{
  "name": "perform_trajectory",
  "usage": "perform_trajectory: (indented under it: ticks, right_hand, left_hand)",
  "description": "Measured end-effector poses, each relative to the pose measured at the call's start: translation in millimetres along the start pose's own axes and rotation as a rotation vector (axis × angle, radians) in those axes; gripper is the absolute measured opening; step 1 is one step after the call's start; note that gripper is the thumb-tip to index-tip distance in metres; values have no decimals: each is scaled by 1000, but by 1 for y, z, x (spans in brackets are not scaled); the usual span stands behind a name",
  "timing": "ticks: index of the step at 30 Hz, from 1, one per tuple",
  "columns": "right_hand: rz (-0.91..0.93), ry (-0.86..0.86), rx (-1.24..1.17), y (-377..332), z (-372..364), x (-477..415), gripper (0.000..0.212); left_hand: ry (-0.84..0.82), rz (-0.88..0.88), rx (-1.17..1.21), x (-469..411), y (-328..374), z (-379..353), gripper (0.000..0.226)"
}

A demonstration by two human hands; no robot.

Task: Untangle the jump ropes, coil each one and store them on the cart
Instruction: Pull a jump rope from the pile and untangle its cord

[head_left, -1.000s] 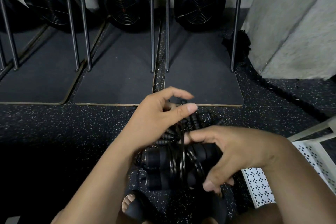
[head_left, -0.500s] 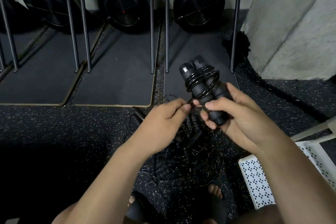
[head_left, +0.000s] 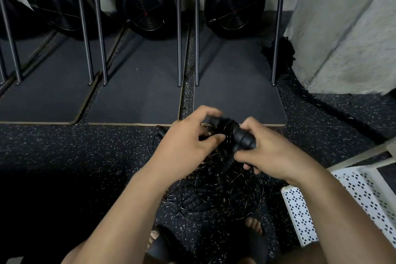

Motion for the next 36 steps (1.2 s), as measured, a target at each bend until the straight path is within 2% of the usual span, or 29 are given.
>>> perform_trajectory:
  ticks: [6, 9, 12, 16, 17, 19, 21, 25, 28, 30, 32, 36]
  right_hand:
    - [-1, -483, 18, -12, -44, 30, 52]
    - [39, -662, 4, -25, -52, 49, 46]
    - [100, -759, -118, -40, -51, 62, 49]
    - [198, -788, -413, -57, -39, 67, 50]
    - [213, -777, -484, -59, -36, 66, 48]
    - [254, -727, -608, -63, -30, 60, 48]
    - [289, -638, -732, -67, -21, 51, 50]
    - [273, -345, -888, -62, 1, 26, 56]
    - [179, -94, -918, -41, 14, 7, 50]
    - [126, 64, -838, -24, 22, -3, 47]
    - [85, 191, -647, -9, 30, -7, 43]
    - [46, 213, -264, 6, 26, -10, 39]
  left_hand:
    - [-80, 2, 96, 3, -2, -4, 41]
    - [-105, 19, 170, 3, -5, -7, 31]
    - [-179, 10, 283, 4, 5, -9, 21]
    - [-193, 82, 384, 2, -9, -17, 32]
    - [-177, 150, 446, 2, -22, -18, 35]
    - [-113, 246, 414, 7, -43, -15, 27]
    - [-74, 219, 263, 10, -38, -11, 33]
    - [-22, 168, 240, 0, -20, -11, 43]
    - [-27, 117, 195, 0, -15, -13, 20]
    - [-23, 62, 55, 1, -9, -10, 33]
    - [-29, 70, -40, 0, -14, -9, 48]
    - [-79, 37, -40, 3, -2, -10, 58]
Point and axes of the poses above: each hand's wrist, its own x-axis away from the middle knuckle, its own z-axis out of the back of the hand, y = z × x, the point moved 10 cm from there along -x, towards the middle knuckle, and after that the axes turned 4 degrees about y, right-handed, at the moved point
